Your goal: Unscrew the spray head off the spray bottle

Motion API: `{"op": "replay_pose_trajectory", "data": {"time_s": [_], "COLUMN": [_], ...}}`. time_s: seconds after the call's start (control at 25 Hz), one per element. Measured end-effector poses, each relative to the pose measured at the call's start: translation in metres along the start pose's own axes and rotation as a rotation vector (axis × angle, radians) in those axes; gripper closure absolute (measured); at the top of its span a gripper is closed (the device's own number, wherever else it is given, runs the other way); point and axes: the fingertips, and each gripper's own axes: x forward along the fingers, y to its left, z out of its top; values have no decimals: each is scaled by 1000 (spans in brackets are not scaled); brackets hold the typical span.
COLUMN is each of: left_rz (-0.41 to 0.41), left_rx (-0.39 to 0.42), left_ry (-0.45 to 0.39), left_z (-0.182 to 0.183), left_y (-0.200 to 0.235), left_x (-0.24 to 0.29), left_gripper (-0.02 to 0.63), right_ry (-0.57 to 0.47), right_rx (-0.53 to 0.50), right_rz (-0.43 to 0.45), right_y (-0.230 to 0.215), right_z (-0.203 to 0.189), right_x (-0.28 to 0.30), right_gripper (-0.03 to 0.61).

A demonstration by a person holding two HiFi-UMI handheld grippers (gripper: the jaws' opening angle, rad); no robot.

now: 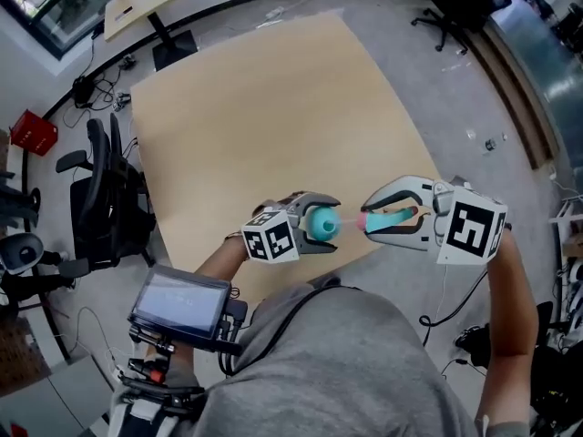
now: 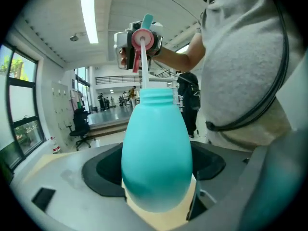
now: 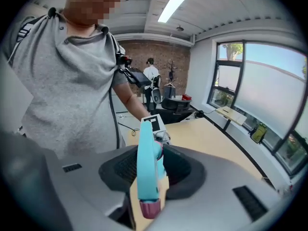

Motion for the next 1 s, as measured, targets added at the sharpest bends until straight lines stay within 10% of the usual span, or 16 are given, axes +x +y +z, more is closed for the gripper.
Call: {"op": "replay_pose_trajectory", "data": {"time_s": [0.4,0.8,1.0], "left_rz": [458,607,613], "left_rx": [-297,-396,-426], "left_ry": [53,60,71], "left_z": [-144,-203,-220], "left_y": [94,123,122], "left_x": [6,1,4], "left_gripper": [230,230,230], "right_ry": [-34,162,333], "right_rx": [309,485,514], "right_rz": [-342,-589,-571], "right_y": [-95,-144,-134], "right_z": [-107,-242,-301], "right_x": [15,102,163], "right_gripper": [443,443,443]}}
